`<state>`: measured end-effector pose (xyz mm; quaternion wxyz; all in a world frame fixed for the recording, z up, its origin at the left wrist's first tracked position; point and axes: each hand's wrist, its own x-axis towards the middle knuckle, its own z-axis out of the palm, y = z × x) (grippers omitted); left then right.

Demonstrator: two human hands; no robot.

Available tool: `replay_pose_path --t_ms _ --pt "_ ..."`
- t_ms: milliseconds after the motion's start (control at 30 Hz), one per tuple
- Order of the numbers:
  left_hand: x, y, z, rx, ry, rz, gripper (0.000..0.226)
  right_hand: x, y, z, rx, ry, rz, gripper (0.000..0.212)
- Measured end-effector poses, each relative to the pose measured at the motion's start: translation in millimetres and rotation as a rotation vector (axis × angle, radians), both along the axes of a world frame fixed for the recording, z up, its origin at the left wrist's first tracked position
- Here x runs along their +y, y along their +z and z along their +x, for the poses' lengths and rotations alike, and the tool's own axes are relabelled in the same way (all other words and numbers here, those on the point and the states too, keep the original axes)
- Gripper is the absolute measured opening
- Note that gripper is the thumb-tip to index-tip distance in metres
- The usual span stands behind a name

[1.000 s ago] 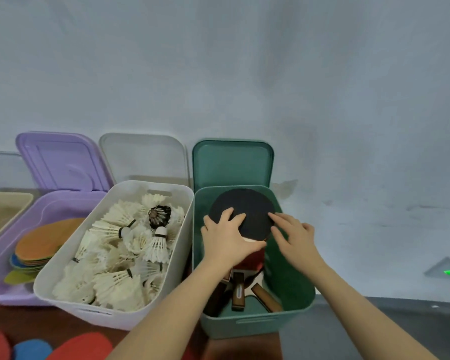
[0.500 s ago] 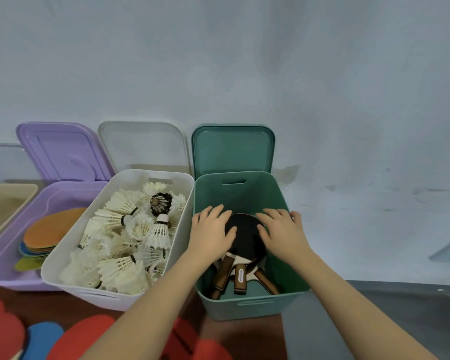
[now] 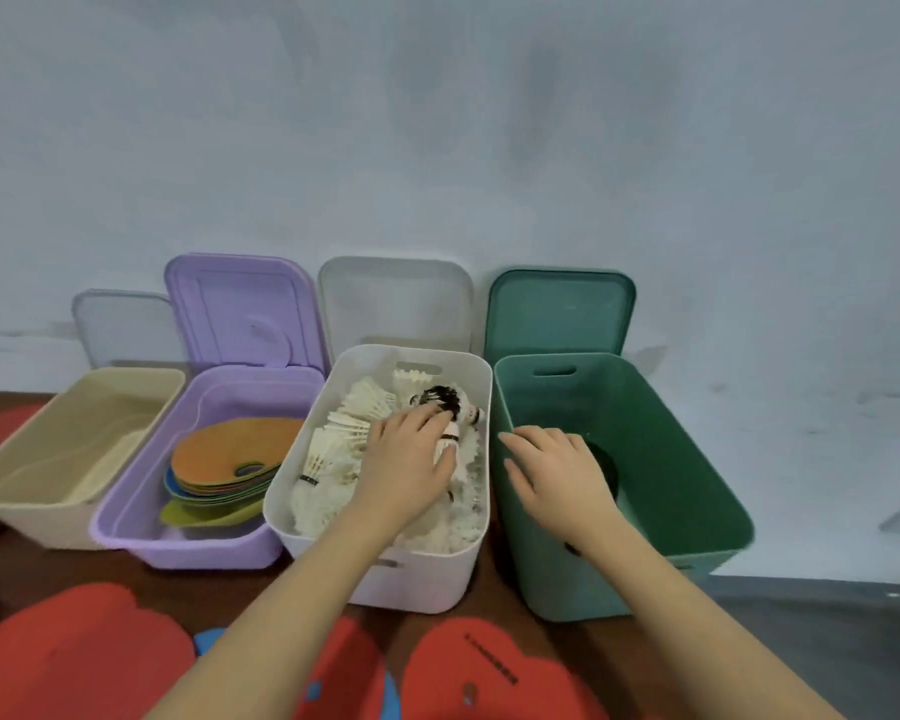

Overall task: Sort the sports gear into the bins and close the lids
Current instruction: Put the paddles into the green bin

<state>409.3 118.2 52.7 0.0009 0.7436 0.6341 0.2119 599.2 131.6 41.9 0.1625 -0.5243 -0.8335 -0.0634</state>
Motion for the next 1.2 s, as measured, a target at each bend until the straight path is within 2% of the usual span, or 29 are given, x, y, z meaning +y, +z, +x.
replay_pose_path --t_ms 267,367,467,600,767,833,967,1200 --pt "-51.8 -0.5 -130.8 0.041 -0.065 0.030 0.044 -53.6 -9.3 -124.7 0.083 -0.045 0.016 0.031" --pt "-71.3 -0.8 -170.7 0.054 -0.068 -0.001 0.046 -74.6 -11.1 -164.1 0.119 -0.041 -0.012 0.035" --pt "-89.1 0.3 -202.4 0.037 -0.029 -0.024 0.047 -87.2 -11.1 -197.7 0.128 -0.011 -0.032 0.041" --pt "-111.6 -7.7 -236.0 0.008 0.049 -0.045 0.038 -97.5 -15.1 -233.2 0.168 0.058 -0.057 0.043" --pt "-138.2 -17.1 -271.8 -0.035 0.150 -0.081 0.054 -111.9 -26.6 -266.7 0.227 0.180 -0.102 0.037" --pt "-148.3 -23.8 -283.6 -0.039 0.182 -0.092 0.058 -118.6 -34.1 -278.6 0.238 0.247 -0.154 0.041" --pt "-169.6 -48.3 -313.9 -0.023 0.254 -0.144 0.041 -134.8 -56.6 -305.0 0.149 0.282 -0.264 0.048" --pt "-189.6 -114.3 -362.6 0.045 0.199 -0.448 0.046 -161.7 -110.1 -345.7 -0.119 0.201 -0.529 0.070"
